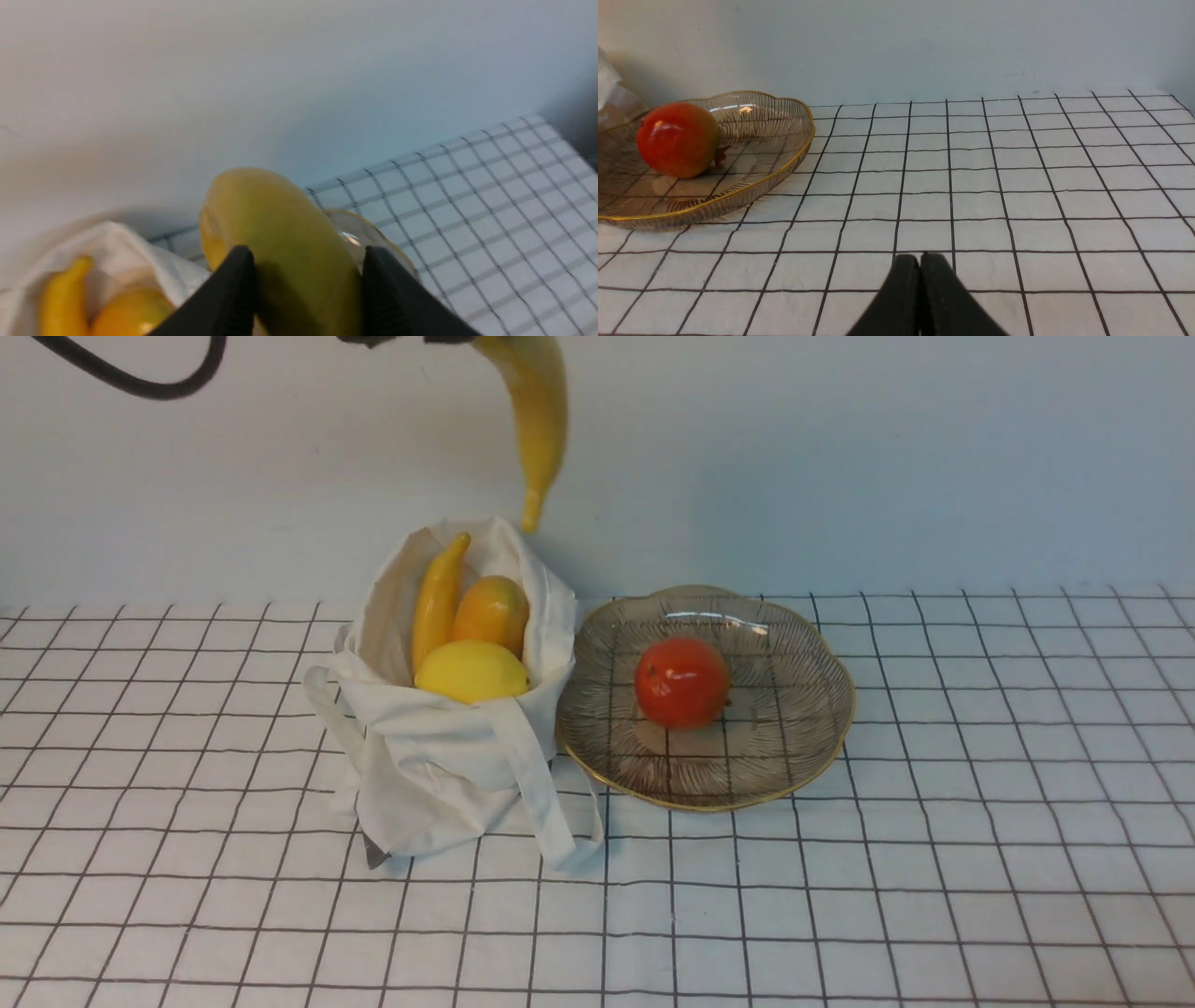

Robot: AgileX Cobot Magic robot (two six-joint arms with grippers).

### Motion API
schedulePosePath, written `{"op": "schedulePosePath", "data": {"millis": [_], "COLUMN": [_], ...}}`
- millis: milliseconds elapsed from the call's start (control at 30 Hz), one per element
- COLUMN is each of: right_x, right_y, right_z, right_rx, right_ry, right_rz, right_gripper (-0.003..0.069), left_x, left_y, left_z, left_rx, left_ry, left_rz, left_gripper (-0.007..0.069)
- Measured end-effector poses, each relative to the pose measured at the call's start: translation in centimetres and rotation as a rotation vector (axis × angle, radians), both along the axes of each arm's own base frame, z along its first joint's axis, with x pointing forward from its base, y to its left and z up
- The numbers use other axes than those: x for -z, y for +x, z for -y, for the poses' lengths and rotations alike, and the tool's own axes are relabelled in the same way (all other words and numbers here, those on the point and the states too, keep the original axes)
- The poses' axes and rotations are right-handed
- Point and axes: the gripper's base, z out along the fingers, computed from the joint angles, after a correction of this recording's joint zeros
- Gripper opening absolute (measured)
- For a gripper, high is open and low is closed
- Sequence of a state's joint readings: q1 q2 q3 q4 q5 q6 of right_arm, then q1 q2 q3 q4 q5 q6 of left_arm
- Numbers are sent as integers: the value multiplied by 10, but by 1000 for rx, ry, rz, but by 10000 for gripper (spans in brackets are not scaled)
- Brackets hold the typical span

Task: Take the fruit out of the bag on the white checkered tablecloth and place them on the plate.

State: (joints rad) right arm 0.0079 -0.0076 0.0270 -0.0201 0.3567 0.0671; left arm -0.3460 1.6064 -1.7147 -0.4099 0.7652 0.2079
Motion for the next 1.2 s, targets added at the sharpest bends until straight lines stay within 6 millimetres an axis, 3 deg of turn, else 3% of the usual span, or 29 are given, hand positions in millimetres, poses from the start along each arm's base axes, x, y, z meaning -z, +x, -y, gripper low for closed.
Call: {"op": "schedulePosePath", "data": {"millis": [100,267,400,533,633,700,733,833,967,1067,1167,1200], "right_x": [0,0,0,0,0,0,0,0,0,0,0,0], "right_y": [0,0,0,0,0,0,0,0,0,0,0,0], "right_z": [0,0,0,0,0,0,0,0,0,0,0,0], "right_rx": [0,0,0,0,0,0,0,0,0,0,0,0], "right_ry": [0,0,0,0,0,0,0,0,0,0,0,0], "right_rz": [0,0,0,0,0,0,0,0,0,0,0,0], "right_gripper": [-15,-15,-15,-15,-15,-15,-15,-15,-15,-15,-15,-15], "left_x": [11,55,97,125,135,145,145,155,157,149,124,122], "left_y": [-4,9,30,49,60,69,69,75,77,77,71,70], "left_z": [18,57,78,91,96,99,99,101,101,92,71,71], "left_rx": [109,254,250,196,145,94,94,68,80,93,117,123], "left_ry": [-4,24,34,-25,-83,-137,-137,-154,-132,-120,-86,-81], "left_rz": [-64,-169,-230,-236,-227,-219,-219,-226,-207,-186,-163,-161], "left_gripper": [265,265,265,269,332,438,438,579,626,599,469,457]}}
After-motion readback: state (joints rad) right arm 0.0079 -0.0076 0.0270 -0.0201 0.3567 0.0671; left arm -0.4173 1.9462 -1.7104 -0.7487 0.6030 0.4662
